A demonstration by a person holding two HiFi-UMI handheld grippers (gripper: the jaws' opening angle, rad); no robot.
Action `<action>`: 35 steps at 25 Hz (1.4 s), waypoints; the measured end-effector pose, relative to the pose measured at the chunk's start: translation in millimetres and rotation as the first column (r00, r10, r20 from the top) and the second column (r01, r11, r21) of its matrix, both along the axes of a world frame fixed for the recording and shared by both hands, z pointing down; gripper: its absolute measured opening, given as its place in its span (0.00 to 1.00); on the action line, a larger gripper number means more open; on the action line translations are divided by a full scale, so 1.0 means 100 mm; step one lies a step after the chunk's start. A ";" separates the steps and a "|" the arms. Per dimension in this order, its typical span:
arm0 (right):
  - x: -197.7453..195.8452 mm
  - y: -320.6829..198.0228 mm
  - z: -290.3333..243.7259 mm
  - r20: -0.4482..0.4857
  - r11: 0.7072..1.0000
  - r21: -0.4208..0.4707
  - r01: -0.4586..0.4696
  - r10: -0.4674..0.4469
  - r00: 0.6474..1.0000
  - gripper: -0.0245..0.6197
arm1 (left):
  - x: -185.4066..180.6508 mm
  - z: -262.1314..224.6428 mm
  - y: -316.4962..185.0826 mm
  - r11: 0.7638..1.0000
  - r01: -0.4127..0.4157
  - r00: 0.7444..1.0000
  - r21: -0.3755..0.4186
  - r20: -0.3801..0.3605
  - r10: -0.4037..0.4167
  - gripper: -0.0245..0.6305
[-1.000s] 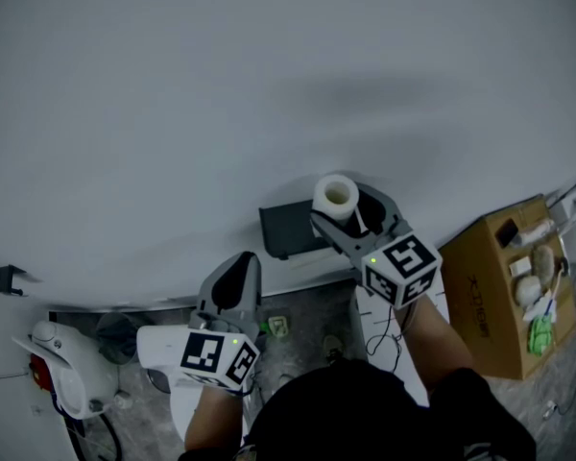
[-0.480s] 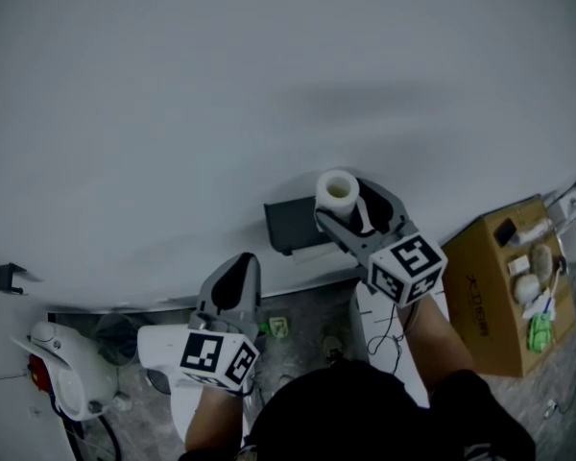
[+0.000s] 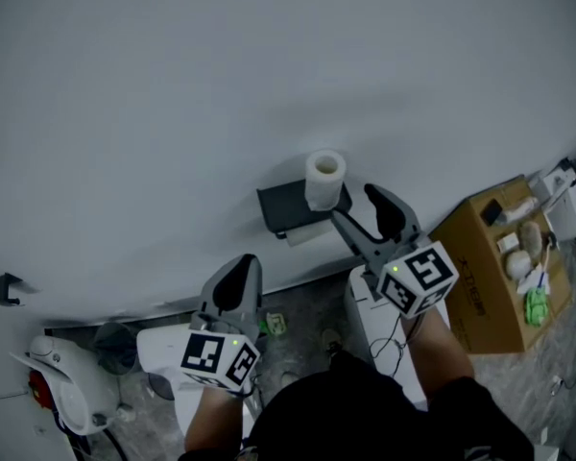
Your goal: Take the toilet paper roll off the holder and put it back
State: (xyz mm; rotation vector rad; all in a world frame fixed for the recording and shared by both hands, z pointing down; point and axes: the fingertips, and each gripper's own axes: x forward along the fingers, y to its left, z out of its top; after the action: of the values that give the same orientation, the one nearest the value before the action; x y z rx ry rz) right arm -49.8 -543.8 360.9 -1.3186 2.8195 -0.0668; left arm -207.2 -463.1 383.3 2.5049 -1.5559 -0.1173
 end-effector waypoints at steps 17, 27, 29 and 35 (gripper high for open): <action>-0.19 1.32 0.17 0.011 0.997 -0.064 -0.053 0.054 0.998 0.04 | -0.07 0.14 1.01 0.994 -0.109 0.994 -0.022 -0.028 0.109 0.04; 0.19 1.64 0.19 0.037 0.995 -0.077 0.056 -0.053 0.998 0.04 | 0.51 0.06 1.29 0.999 -0.046 0.999 -0.025 -0.013 0.046 0.04; 0.41 1.73 0.21 0.049 0.994 -0.083 0.077 -0.074 0.996 0.04 | 0.75 0.06 1.38 0.999 -0.028 1.000 -0.031 -0.002 0.028 0.04; 1.00 2.01 0.33 0.082 0.983 -0.108 0.148 -0.140 0.987 0.04 | 1.39 0.09 1.79 0.998 0.032 0.999 -0.053 0.032 -0.031 0.04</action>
State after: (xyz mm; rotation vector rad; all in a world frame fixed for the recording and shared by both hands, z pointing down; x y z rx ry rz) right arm 50.5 -342.9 393.5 -1.1031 2.8814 -0.2777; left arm -68.1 -284.5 391.9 2.4531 -1.5891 -0.0407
